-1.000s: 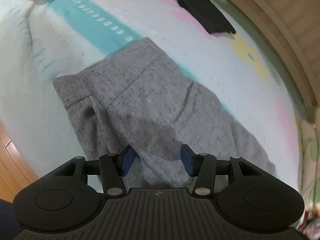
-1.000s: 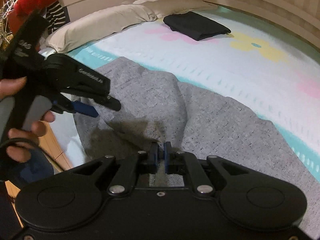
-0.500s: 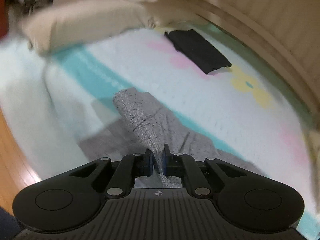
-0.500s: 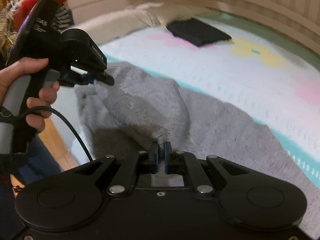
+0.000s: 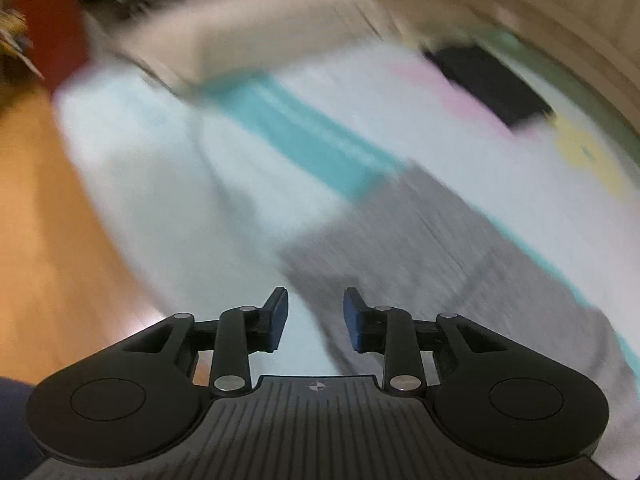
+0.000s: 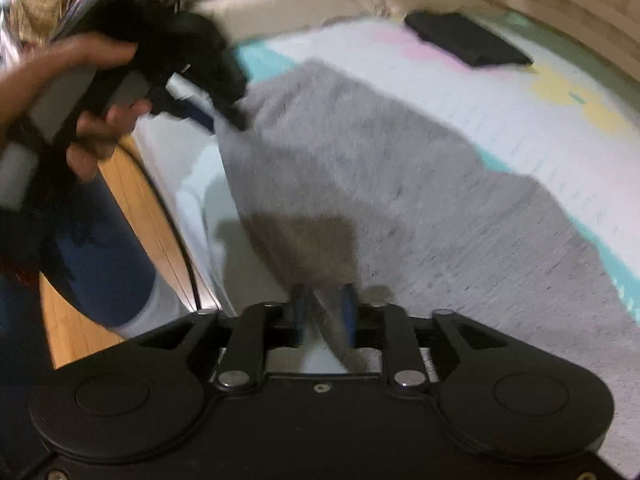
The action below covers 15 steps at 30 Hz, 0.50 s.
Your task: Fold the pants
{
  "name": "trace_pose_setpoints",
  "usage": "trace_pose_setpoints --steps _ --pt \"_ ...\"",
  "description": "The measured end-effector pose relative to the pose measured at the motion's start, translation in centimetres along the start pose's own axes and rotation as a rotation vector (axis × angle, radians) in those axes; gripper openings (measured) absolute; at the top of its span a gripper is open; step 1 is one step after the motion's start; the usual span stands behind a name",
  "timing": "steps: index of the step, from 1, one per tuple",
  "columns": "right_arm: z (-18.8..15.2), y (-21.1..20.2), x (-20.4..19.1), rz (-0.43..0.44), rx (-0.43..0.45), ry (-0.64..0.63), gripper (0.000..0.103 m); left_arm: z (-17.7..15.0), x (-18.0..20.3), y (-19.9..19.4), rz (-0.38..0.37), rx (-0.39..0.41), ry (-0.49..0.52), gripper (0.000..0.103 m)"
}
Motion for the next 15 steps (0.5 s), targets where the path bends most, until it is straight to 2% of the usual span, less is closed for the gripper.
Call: trace_pose_setpoints --steps 1,2,4,7,10,13,15 --pt "0.2 -0.7 0.2 -0.002 0.024 0.008 0.05 0.2 -0.5 -0.8 0.014 0.034 -0.026 0.03" --pt "0.4 -1.5 0.6 -0.009 0.052 0.02 0.051 0.4 -0.7 -1.4 0.007 0.054 -0.045 0.03" --pt "0.8 -2.6 1.6 -0.036 0.09 0.044 0.051 0.9 0.3 -2.2 -0.068 0.067 -0.032 0.03" --pt "1.7 -3.4 4.0 -0.092 0.115 0.084 0.051 1.3 3.8 -2.4 -0.158 0.046 0.074 0.03" --pt "2.7 -3.8 7.4 -0.141 0.121 0.153 0.051 1.2 8.7 -1.8 -0.235 0.048 0.22 0.03" --pt "3.7 -4.3 10.4 -0.165 0.123 0.222 0.051 0.4 12.0 -0.4 -0.274 0.013 0.317 0.03" --pt "4.3 -4.2 11.9 -0.187 0.117 0.232 0.051 -0.5 12.8 1.9 -0.226 -0.022 0.353 0.03"
Point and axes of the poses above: each gripper's, at about its wrist camera, not at the fingertips, and y roughly the way its jaws point, x to its right, z to its top, the point moved 4 cm from there along y, roughly the way its jaws point, and after that the axes turned 13 degrees about z, right-handed, at the moved point
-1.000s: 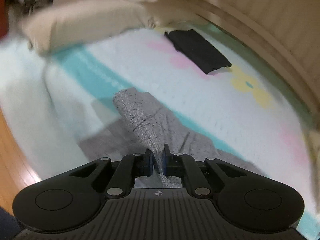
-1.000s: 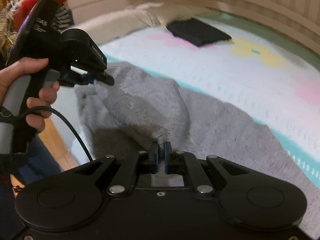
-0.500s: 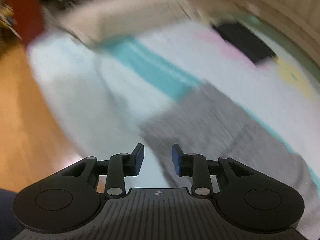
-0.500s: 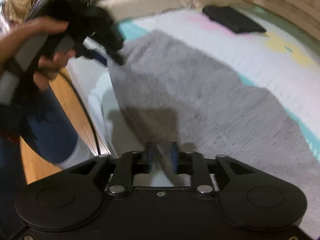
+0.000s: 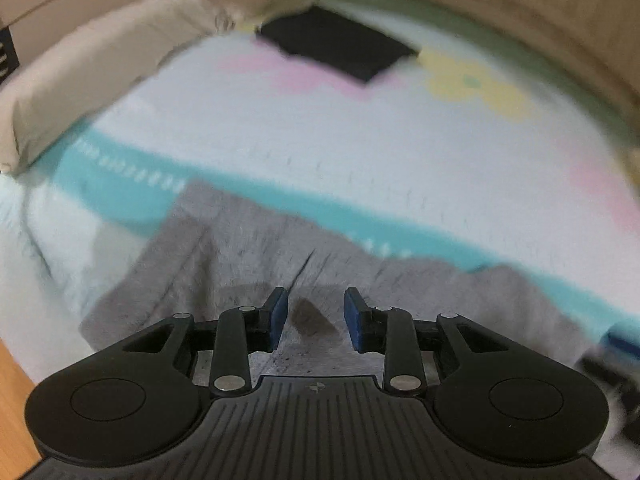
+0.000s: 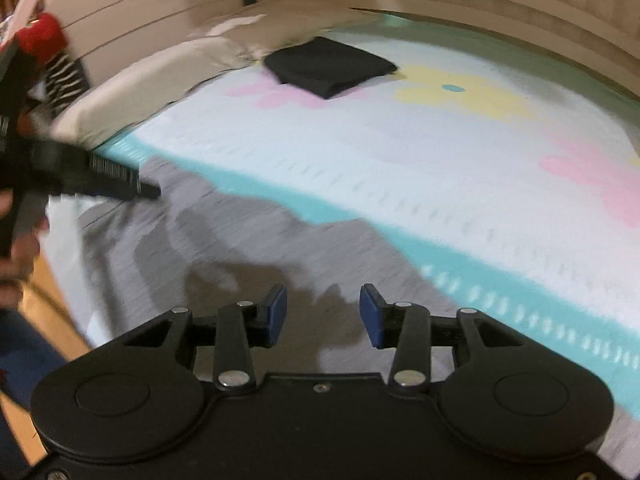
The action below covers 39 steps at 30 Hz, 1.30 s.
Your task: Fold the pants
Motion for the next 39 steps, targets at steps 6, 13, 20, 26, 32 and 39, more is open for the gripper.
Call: trace_pose_setpoints --steps 6,13,20,26,32,39 --pt "2.7 3.0 2.6 0.0 -0.014 -0.052 0.07 -1.1 -1.7 3.3 0.026 -0.06 -0.066 0.033" --pt "3.9 7.4 4.2 0.071 -0.089 -0.037 0.07 -0.7 -0.9 3.9 0.06 -0.055 -0.068 0.035" --pt "2.8 9.5 5.8 0.166 -0.179 0.069 0.014 -0.8 -1.1 3.2 0.049 -0.052 -0.087 0.035" --pt "0.6 4.2 0.8 0.211 -0.1 -0.075 0.012 -0.8 -1.3 3.2 0.053 -0.061 -0.129 0.036" --pt "1.6 4.7 0.6 0.034 -0.047 -0.155 0.007 -0.9 -1.3 3.1 0.058 -0.053 -0.115 0.036" --pt "3.6 9.7 5.4 -0.03 -0.119 0.006 0.004 -0.8 -0.9 3.0 0.081 -0.045 -0.086 0.038"
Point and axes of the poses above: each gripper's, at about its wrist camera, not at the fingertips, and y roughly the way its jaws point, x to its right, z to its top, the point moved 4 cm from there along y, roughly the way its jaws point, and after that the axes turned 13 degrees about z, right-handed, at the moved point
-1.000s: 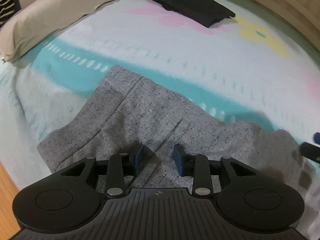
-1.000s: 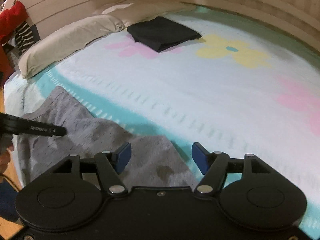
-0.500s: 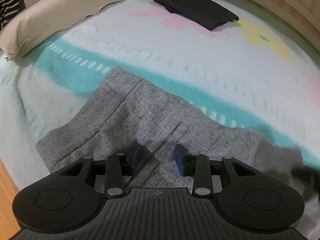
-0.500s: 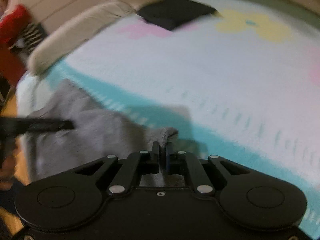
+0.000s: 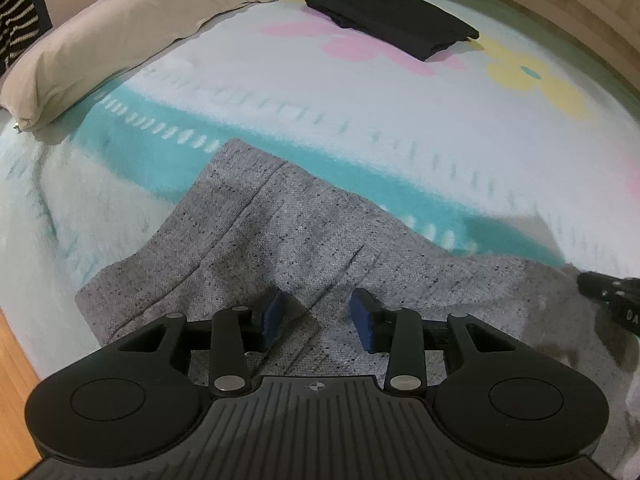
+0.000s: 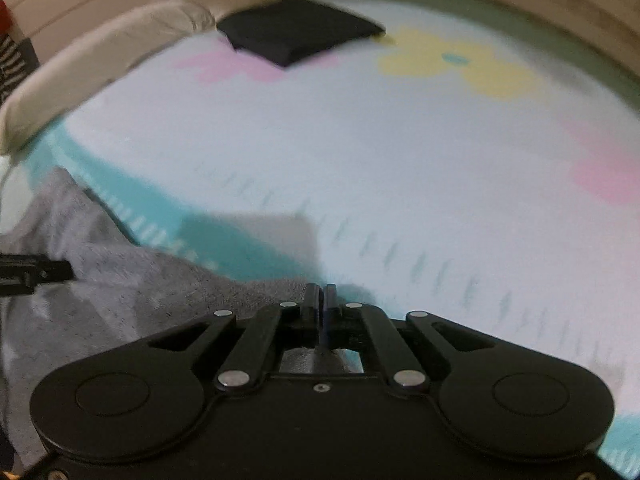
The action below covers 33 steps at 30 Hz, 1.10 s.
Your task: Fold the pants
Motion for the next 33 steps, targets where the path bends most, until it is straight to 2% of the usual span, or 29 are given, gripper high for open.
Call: trace_pose_setpoints --steps 2,3,4,6,8,10,13,18,21,23,25,26,28,30,31,33 --pt "-0.3 0.0 -0.4 -0.011 -0.009 -0.005 0.007 0.1 0.0 -0.6 0.011 0.009 -0.004 0.038" --pt "-0.3 -0.4 -0.6 -0.013 -0.002 -0.001 0.012 0.1 0.0 -1.2 0.019 0.025 -0.006 0.038" --pt "-0.3 -1.2 -0.6 -0.014 0.016 0.013 0.018 0.1 0.0 -1.8 0.026 0.048 -0.003 0.038" --pt "-0.5 -3.7 -0.2 -0.021 0.058 0.056 0.021 0.1 0.6 -3.5 0.016 0.115 0.019 0.038" --pt "-1.4 -6.2 0.4 -0.031 0.085 0.097 0.025 -0.3 1.8 -5.0 -0.033 0.151 0.052 0.038" --pt "-2.7 -8.5 1.6 -0.047 0.094 0.15 0.037 -1.1 3.8 -6.3 -0.101 0.162 0.109 0.038" --pt "-5.9 -12.2 4.2 -0.103 0.104 0.237 0.038 -3.3 7.8 -8.3 -0.188 0.168 0.228 0.038" --pt "-12.8 -18.2 9.4 -0.253 0.075 0.38 0.038 -7.5 14.2 -11.7 -0.323 0.168 0.42 0.038" --pt "-16.5 -22.1 12.8 -0.35 0.08 0.519 0.039 -10.0 17.7 -13.9 -0.392 0.202 0.531 0.038" --pt "-18.6 -24.8 15.1 -0.391 0.121 0.624 0.046 -11.7 19.8 -15.0 -0.438 0.219 0.599 0.038" --pt "-20.7 -27.5 17.2 -0.437 0.173 0.72 0.06 -13.5 21.6 -15.6 -0.48 0.214 0.671 0.038" --pt "-21.7 -28.5 18.2 -0.455 0.195 0.766 0.061 -14.2 22.3 -15.7 -0.488 0.209 0.7 0.038" --pt "-23.7 -30.4 19.9 -0.477 0.225 0.871 0.062 -15.8 23.6 -15.6 -0.485 0.211 0.772 0.038" --pt "-26.5 -32.5 21.6 -0.497 0.231 0.995 0.062 -17.3 24.6 -14.3 -0.443 0.206 0.861 0.039" --pt "-27.8 -33.2 22.2 -0.501 0.237 1.052 0.061 -17.9 24.9 -13.8 -0.424 0.216 0.878 0.041" --pt "-30.9 -34.6 23.1 -0.493 0.252 1.182 0.062 -18.2 24.3 -13.7 -0.432 0.275 0.867 0.043"
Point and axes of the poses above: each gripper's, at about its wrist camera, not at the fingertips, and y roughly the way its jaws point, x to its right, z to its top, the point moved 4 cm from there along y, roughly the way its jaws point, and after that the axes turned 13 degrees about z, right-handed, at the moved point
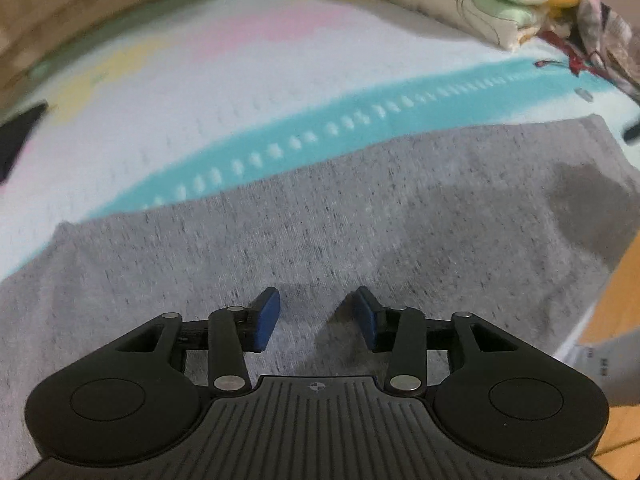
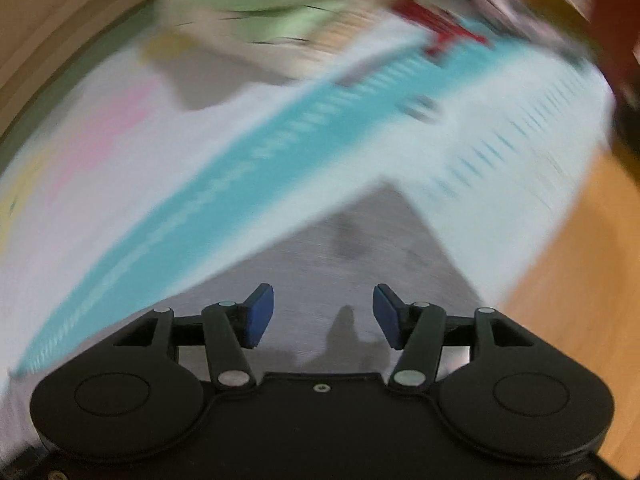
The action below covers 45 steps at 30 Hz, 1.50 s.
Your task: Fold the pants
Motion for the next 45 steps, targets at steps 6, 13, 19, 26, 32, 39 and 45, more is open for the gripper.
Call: trace_pose_setpoints --steps 6,13,19,26,32,39,45 --pt "-1.2 -0.9 7.2 -0.002 -0.055 0.285 0.061 0.4 -0.4 0.4 -0.028 0.003 -0.041 0.043" --pt "-2.4 2.3 8.1 0.021 -0.111 0.342 0.061 0.5 -0.7 0.3 -0.029 0.009 -0.045 0.043" --pt "-2.1 2.0 8.7 0.047 -0.012 0.375 0.052 0.6 -1.1 0.4 -0.031 -0.001 -0.07 0.043" --pt "-1.7 2.3 8.2 0.106 0.025 0.341 0.043 0.4 -1.2 0.2 -0.021 0.004 -0.07 0.043" --pt "-2.1 3.1 8.7 0.108 0.022 0.359 0.043 0.6 -1.3 0.2 -0.02 -0.009 -0.083 0.042" --pt "-1.5 2.0 5.8 0.131 0.084 0.248 0.022 3.2 -0.1 -2.0 -0.065 0.004 -0.105 0.042" --pt "-1.0 -2.1 1.7 0.266 0.187 0.115 0.022 6.9 5.8 -0.8 -0.092 0.004 -0.049 0.042"
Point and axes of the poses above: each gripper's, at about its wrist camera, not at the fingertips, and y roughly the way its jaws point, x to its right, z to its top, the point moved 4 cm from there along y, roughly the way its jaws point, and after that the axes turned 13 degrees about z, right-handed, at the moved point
